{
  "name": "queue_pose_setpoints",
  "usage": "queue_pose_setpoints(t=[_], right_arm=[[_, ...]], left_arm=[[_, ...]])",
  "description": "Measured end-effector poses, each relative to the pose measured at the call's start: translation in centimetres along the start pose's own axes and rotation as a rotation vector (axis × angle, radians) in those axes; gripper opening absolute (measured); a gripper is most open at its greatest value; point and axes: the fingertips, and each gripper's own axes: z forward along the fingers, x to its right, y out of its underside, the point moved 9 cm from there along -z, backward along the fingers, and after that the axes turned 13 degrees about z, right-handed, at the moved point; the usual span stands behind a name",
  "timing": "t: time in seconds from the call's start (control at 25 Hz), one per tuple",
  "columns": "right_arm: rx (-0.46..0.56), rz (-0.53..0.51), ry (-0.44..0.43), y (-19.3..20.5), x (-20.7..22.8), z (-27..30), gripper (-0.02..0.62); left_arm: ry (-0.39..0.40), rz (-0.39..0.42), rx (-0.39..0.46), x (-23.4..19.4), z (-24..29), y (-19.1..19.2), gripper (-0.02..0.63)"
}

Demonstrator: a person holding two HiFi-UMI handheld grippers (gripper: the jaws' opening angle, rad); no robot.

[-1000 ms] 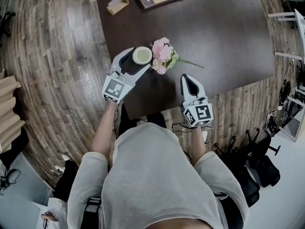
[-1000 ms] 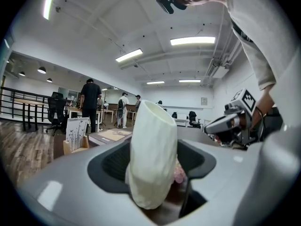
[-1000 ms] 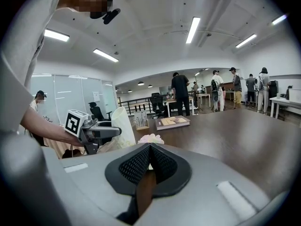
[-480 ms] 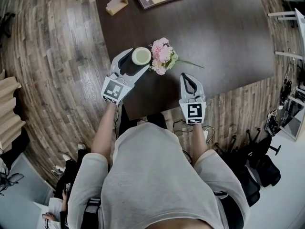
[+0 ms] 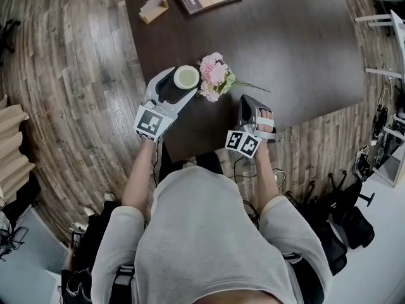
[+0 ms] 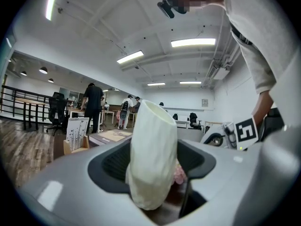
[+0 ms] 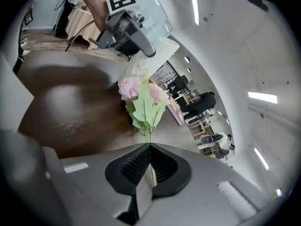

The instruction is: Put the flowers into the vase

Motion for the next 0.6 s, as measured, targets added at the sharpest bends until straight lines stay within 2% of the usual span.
queue_pose_setpoints(t=[0.04, 0.08, 0.12, 0.48, 0.6], right_arm=[[-0.016, 0.006, -0.003, 0.2, 0.0, 0.3, 0.004], [-0.035, 0.012, -0.016, 0.3, 0.0, 0.6, 0.109], [-0.057, 0.015, -0.031, 0.5, 0.1, 1.0, 0.178], [-0.116, -0.057, -0.04, 0.4, 0.2, 4.9, 0.155], [-0.124, -0.078, -0.044, 0.4, 0.2, 5.8, 0.155]], left_arm=[[0.0, 0.002, 0.001, 0.0, 0.0, 0.0, 0.31], [0.001, 0.007, 0.003, 0.0, 0.0, 0.0, 0.31], [0.003, 0.01, 0.003, 0.0, 0.0, 0.0, 0.31], [-0.002, -0.011, -0.007, 0.0, 0.0, 0.1, 0.31], [0.003, 0.005, -0.004, 0.0, 0.0, 0.1, 0.31]])
